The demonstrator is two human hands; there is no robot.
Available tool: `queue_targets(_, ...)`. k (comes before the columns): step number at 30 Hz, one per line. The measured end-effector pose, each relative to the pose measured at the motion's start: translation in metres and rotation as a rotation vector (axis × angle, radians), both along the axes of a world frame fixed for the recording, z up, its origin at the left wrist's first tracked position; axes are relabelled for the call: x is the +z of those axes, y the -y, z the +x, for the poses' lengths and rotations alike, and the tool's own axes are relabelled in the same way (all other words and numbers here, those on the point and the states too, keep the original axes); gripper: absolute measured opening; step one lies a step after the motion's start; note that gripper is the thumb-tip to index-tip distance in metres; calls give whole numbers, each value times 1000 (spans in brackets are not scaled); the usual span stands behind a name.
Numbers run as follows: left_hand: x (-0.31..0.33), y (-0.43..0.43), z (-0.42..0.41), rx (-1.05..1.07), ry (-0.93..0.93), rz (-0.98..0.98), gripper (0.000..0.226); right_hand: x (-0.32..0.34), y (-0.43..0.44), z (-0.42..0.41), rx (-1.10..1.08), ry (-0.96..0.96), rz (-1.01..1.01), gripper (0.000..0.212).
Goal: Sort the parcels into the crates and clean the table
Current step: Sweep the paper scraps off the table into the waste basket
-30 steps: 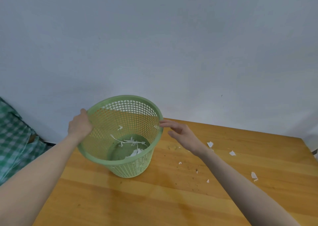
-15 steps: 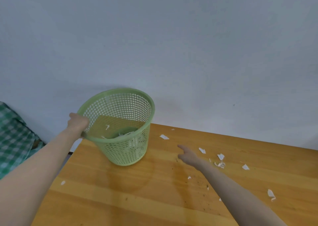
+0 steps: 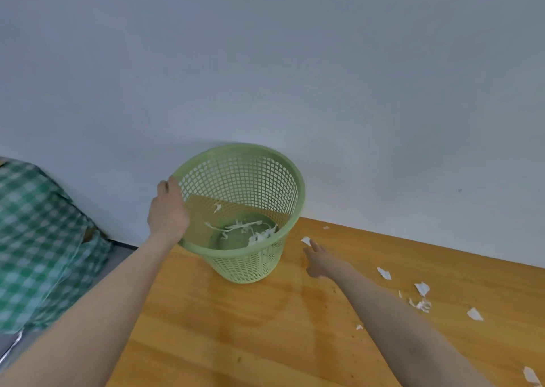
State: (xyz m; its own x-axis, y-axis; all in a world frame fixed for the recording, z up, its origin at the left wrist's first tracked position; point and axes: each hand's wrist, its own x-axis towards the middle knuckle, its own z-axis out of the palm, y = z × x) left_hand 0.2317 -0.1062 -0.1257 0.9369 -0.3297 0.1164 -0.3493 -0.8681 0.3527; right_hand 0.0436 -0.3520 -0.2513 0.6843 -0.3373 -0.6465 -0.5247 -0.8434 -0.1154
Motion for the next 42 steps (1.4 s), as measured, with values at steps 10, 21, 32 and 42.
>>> queue_targets(10, -8, -1, 10, 19, 38, -7, 55, -14, 12, 3, -50, -20, -27, 54)
queue_targets(21, -3, 0, 5, 3, 21, 18, 61, 96, 4, 5, -404, 1282, 255, 47)
queue_targets(32, -1, -3, 5, -29, 6, -17, 56, 119, -24, 9, 130, 1009, 201, 46)
queue_targets(42, -4, -16, 1, -131, 3, -19, 64, 22, 61, -138, -570, 694, 83, 55)
